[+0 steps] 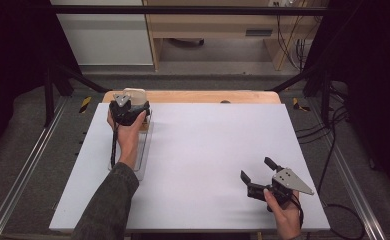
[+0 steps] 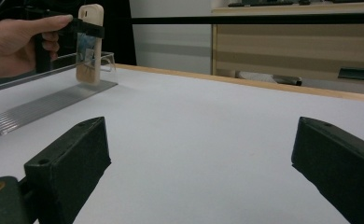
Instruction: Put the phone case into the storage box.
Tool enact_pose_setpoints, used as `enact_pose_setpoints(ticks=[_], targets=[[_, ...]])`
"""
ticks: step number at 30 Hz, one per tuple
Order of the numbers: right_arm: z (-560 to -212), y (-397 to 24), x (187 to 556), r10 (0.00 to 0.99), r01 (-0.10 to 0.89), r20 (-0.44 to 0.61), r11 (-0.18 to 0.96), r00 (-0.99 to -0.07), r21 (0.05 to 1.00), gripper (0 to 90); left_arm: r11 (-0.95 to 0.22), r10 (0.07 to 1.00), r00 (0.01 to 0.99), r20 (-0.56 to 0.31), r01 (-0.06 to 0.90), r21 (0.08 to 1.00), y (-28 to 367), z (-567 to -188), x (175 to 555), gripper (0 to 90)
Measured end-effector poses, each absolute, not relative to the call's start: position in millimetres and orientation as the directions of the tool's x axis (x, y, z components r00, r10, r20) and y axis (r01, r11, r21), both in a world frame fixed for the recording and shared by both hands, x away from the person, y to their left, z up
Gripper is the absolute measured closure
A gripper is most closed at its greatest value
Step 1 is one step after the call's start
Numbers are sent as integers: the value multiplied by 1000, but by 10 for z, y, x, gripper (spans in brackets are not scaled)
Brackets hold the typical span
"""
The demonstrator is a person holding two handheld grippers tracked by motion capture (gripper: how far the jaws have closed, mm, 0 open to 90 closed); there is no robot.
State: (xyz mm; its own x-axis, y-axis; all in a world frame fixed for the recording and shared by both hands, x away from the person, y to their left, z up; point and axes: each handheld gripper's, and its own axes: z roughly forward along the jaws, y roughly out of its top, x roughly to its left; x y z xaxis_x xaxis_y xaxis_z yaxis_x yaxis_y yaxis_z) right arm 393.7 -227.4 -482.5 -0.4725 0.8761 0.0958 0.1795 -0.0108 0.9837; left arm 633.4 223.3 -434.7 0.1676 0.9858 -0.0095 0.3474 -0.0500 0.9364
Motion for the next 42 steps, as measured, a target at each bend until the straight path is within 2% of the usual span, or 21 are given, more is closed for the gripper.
enact_pose_setpoints(ticks=[42], targets=[[-4823,-2268,3935,872,192,111,-20,-477,981,35,-57,983,183,-12,367,929,2215,-4393,6351,93]])
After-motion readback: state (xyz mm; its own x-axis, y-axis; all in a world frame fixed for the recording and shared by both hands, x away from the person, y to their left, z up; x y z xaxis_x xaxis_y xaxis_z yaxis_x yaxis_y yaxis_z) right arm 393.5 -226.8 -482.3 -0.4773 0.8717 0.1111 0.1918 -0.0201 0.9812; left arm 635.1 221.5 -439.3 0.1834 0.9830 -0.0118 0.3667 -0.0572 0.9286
